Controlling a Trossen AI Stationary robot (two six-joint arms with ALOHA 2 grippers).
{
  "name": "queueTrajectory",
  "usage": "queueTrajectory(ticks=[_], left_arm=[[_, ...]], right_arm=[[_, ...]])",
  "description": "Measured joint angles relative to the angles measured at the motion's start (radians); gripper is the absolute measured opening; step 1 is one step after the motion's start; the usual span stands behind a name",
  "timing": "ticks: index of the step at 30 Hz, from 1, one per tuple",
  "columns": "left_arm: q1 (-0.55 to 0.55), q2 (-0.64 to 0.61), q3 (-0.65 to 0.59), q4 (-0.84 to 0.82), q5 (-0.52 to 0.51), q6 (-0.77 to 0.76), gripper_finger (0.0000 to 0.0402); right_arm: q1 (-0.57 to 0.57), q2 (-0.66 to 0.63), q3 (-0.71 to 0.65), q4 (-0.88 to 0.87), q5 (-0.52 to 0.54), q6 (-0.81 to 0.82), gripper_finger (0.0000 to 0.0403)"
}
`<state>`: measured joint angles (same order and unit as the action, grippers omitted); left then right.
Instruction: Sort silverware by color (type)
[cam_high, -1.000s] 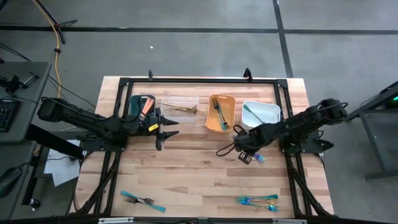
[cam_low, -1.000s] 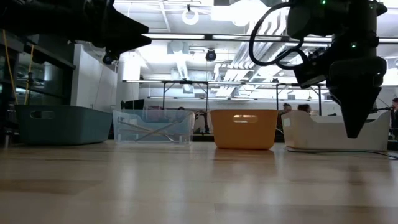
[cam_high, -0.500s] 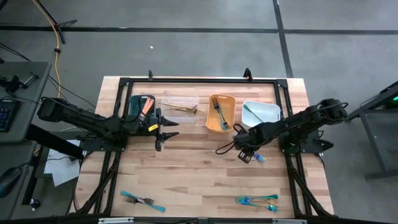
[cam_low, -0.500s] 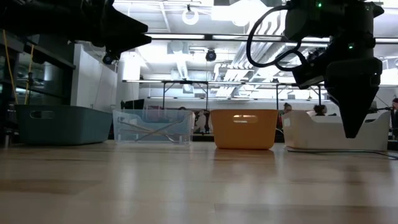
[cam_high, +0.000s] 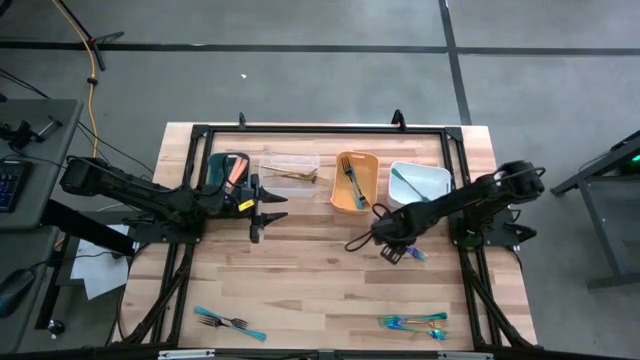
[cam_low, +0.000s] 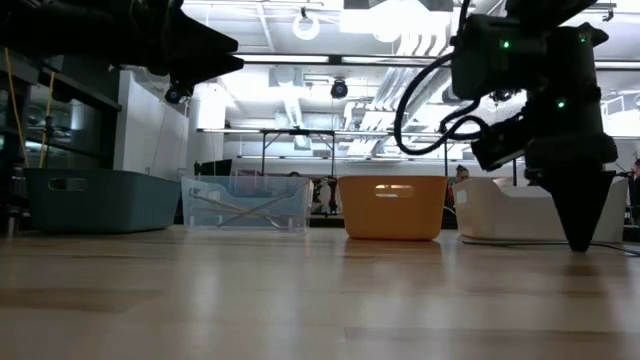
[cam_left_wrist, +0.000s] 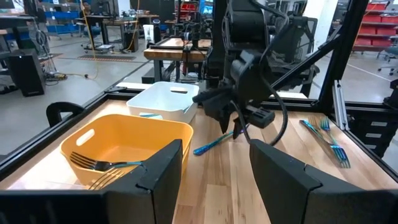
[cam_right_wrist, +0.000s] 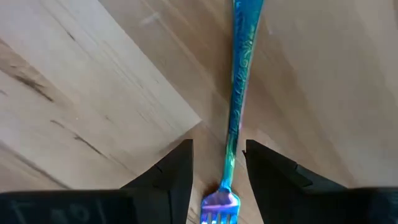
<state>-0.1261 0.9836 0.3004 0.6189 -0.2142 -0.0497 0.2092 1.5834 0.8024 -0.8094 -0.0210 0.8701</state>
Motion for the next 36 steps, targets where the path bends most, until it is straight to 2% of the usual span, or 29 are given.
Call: queueTrajectory(ticks=[12, 15, 22, 26, 36], left_arm=[[0.000, 0.000, 0.000, 0.007, 0.000, 0.001, 0.0181], [0.000, 0.000, 0.000, 0.008, 0.000, 0.001, 0.0181], [0.000, 0.000, 0.000, 0.008, 0.000, 0.001, 0.0181], [0.000, 0.000, 0.000, 0.008, -0.001, 0.001, 0.0181], [0.000, 0.000, 0.000, 0.008, -0.001, 0.000, 0.0181]], right_arm=[[-0.015, 0.078, 0.006, 0.012, -0.051, 0.051, 0.0132], [-0.025, 0.079, 0.006, 0.008, -0.059, 0.068, 0.0106], [-0.027, 0.080, 0.006, 0.011, -0.058, 0.071, 0.0012], [-0.027, 0.080, 0.006, 0.008, -0.060, 0.066, 0.0022], [0.028, 0.006, 0.036, 0.013, -0.064, -0.032, 0.0006]])
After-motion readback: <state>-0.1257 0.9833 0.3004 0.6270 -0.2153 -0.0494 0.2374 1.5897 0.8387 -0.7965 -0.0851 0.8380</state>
